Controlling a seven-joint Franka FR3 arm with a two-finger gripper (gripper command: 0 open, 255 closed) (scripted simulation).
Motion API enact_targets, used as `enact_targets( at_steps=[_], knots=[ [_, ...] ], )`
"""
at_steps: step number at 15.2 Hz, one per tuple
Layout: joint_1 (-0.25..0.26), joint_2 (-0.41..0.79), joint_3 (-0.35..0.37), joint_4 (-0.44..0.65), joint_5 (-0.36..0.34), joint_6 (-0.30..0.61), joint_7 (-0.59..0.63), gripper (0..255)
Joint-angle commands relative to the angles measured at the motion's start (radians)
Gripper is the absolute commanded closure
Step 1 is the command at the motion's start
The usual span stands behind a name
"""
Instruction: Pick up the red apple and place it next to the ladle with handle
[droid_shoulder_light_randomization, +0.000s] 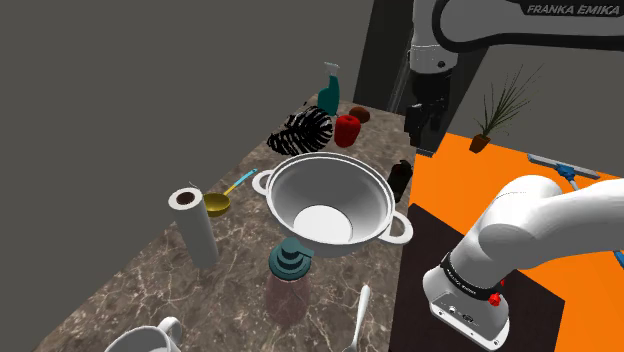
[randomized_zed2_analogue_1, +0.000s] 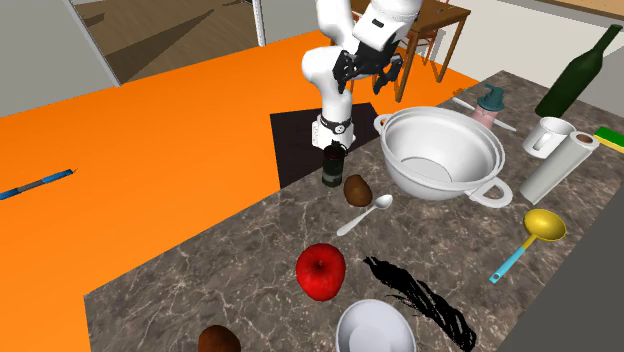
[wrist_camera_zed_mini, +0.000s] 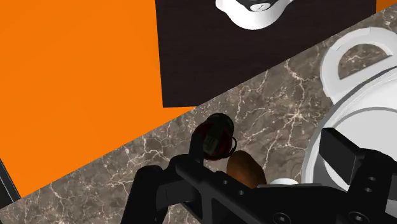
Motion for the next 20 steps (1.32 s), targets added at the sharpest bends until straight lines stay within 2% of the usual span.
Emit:
enact_targets(
  at_steps=[1,11,20],
  knots=[
    [0.0,0.0,0.0,0.0,0.0,0.0,0.0,0],
    [-0.066,0.346,-0.063,0.151,0.026,0.268,0.091,0],
    [-0.111,0.651,-0.126,0.374,0.087,0.415,0.137,0]
  ],
)
